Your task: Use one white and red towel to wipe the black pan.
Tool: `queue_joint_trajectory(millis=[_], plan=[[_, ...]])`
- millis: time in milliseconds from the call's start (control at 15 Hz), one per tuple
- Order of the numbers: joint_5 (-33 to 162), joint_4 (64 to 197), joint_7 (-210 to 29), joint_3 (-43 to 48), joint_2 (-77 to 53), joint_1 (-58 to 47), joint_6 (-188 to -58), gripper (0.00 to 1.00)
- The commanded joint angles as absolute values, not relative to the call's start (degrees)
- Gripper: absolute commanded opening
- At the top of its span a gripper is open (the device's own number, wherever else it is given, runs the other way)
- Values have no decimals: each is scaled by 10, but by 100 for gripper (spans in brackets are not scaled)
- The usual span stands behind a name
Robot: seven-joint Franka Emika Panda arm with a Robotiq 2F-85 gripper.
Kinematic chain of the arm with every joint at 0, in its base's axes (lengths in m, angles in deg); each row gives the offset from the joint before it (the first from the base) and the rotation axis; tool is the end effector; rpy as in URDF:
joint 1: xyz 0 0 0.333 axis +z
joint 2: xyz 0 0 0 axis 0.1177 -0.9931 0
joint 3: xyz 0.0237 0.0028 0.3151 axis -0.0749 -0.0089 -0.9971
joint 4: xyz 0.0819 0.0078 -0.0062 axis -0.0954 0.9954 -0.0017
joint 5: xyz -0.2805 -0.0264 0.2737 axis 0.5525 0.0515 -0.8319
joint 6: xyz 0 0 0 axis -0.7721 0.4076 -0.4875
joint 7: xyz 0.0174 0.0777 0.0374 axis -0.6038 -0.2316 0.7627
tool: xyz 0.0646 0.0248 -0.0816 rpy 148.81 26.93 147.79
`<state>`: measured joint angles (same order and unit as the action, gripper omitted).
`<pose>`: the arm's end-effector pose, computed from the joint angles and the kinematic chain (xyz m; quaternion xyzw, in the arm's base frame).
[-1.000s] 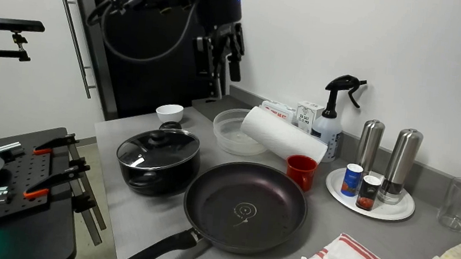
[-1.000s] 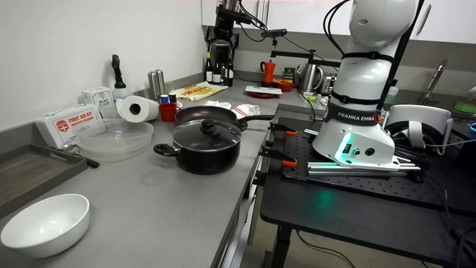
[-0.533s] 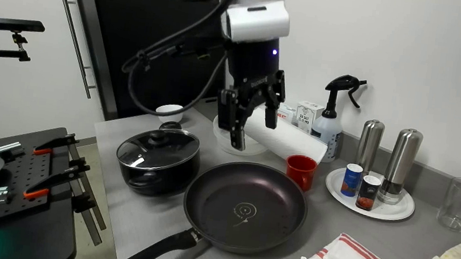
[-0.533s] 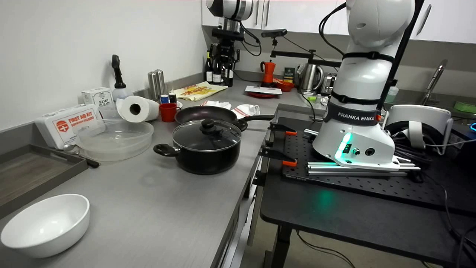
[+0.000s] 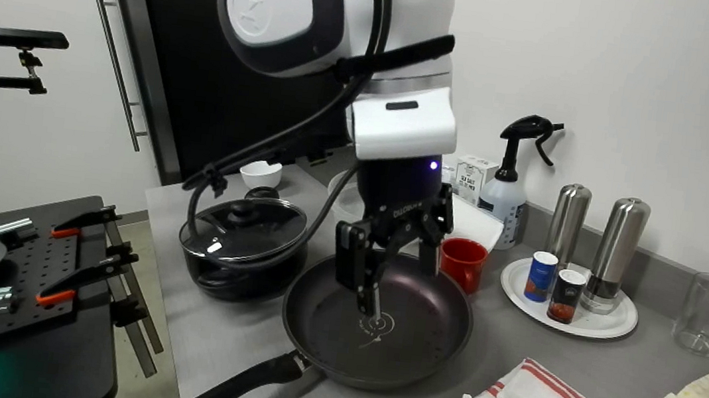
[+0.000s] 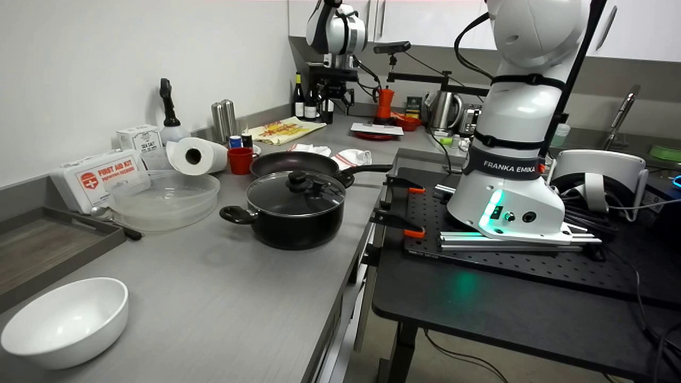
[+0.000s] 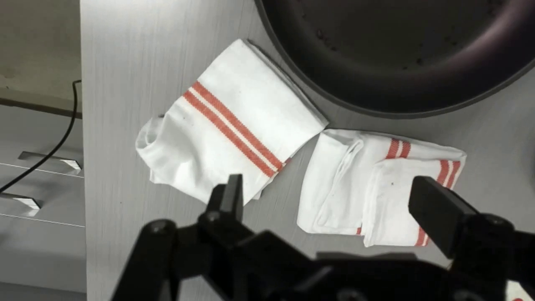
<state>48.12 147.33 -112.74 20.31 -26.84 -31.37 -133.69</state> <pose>0.4527 -0.4554 0.2399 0.7628 -0.6429 0.0606 0.0333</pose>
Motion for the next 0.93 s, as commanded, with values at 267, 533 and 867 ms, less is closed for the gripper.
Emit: queue_joint_trajectory(millis=[267, 533, 867], plan=[[467, 1458, -1048, 195, -334, -362, -1406, 100], [456, 1439, -1020, 177, -385, -394, -1423, 100], [467, 1447, -1034, 188, -384, -385, -1414, 100]])
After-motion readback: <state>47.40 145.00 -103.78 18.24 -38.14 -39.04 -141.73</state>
